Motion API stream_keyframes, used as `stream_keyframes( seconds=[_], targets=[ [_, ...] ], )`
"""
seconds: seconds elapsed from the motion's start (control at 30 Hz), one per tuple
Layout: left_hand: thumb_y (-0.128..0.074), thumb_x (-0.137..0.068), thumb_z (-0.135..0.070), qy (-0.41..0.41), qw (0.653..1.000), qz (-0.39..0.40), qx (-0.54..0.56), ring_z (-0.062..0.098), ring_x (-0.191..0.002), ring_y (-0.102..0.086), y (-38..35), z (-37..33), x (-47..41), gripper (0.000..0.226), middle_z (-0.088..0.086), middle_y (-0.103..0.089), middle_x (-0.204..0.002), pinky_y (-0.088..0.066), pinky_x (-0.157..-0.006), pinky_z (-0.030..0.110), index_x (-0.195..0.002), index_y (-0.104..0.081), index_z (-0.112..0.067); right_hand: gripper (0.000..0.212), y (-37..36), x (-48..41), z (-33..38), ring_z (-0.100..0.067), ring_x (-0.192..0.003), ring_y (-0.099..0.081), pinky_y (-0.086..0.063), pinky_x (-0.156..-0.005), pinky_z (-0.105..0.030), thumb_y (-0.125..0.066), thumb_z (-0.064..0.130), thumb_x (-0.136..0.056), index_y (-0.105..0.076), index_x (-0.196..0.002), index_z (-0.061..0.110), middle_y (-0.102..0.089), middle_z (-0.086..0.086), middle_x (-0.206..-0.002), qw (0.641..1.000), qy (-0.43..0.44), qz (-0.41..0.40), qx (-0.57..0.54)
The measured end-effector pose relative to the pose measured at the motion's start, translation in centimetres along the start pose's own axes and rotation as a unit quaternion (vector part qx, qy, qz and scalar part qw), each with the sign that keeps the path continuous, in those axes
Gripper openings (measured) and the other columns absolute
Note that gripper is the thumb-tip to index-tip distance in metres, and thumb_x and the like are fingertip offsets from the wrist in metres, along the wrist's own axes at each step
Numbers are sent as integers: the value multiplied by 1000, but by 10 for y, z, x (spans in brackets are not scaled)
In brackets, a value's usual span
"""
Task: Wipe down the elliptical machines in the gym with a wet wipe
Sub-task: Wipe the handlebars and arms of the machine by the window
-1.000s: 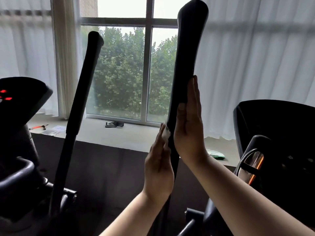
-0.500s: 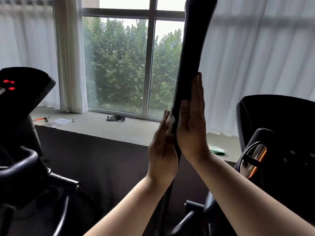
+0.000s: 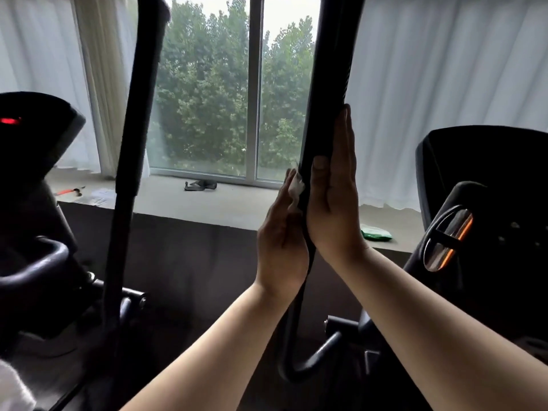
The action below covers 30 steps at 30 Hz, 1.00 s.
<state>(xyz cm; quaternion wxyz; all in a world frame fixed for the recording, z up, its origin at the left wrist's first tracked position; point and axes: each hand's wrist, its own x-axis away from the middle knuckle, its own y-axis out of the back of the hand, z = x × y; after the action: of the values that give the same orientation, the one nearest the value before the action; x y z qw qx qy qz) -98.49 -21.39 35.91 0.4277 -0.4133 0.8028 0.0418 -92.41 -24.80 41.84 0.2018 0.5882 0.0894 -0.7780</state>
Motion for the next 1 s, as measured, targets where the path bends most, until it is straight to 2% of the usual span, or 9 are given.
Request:
stream_keyframes(
  seconds=[0.17,0.3,0.5,0.63,0.7,0.87,0.9,0.97,1.0],
  targets=[
    [-39,-105,-4,-1,998,0,-59,16,-146,-43,15,22,40,45,5,-52,-152,-35,-121,46,-150,-46,-3,52,2,13,-4,-35,-155,-12,-10,-126,-31,-32,2,-107,-16,-153,-14,-14,-28,-164,1000,4,20,1],
    [-34,-104,-1,5,999,19,-28,22,-148,-40,18,22,31,47,13,-50,-153,-31,-122,52,-149,-43,2,52,2,17,-3,-34,-155,-11,-9,-126,-30,-32,3,-106,-16,-153,-14,-14,-27,-164,1000,-1,26,-2],
    [-37,-108,0,26,1000,11,14,16,-146,-43,11,11,31,42,5,-53,-152,-35,-121,39,-149,-45,-2,53,2,27,-3,-28,-156,-10,-10,-125,-27,-32,5,-107,-15,-155,-11,-13,-23,-166,999,-18,29,-3],
    [-38,-105,-4,31,999,-7,-8,27,-148,-40,25,41,65,45,11,-51,-153,-31,-121,58,-149,-45,-2,53,1,39,-6,-29,-155,-11,-10,-125,-26,-33,2,-105,-16,-153,-14,-15,-26,-165,999,-14,29,1],
    [-35,-103,3,37,999,-8,-4,29,-146,-43,24,38,59,46,13,-54,-150,-31,-120,60,-148,-47,-1,53,1,40,-6,-29,-155,-12,-10,-125,-26,-34,1,-105,-17,-153,-14,-16,-26,-164,999,-14,29,5],
    [-43,-106,-14,56,996,-31,55,23,-142,-49,6,16,31,45,12,-56,-148,-39,-118,45,-149,-47,-3,53,5,40,-5,-27,-155,-11,-10,-124,-24,-33,5,-106,-16,-155,-9,-15,-25,-165,999,-18,35,0],
    [-43,-107,-10,59,996,-33,50,23,-142,-48,7,20,36,43,13,-55,-149,-41,-117,42,-149,-46,-2,54,5,41,-5,-27,-155,-11,-10,-124,-25,-33,5,-106,-16,-155,-8,-15,-24,-165,999,-17,36,0],
    [-40,-106,1,51,998,-31,18,29,-142,-48,15,35,54,42,18,-55,-147,-45,-113,41,-148,-46,0,53,4,43,-5,-30,-155,-12,-10,-125,-27,-34,3,-106,-16,-154,-9,-15,-25,-165,999,-17,36,1],
    [-40,-105,1,45,999,-28,-2,42,-138,-48,21,43,65,42,24,-59,-139,-47,-110,49,-146,-49,-1,53,4,44,-5,-31,-155,-13,-10,-125,-29,-34,2,-105,-17,-154,-10,-16,-26,-164,999,-16,36,4]
  ],
)
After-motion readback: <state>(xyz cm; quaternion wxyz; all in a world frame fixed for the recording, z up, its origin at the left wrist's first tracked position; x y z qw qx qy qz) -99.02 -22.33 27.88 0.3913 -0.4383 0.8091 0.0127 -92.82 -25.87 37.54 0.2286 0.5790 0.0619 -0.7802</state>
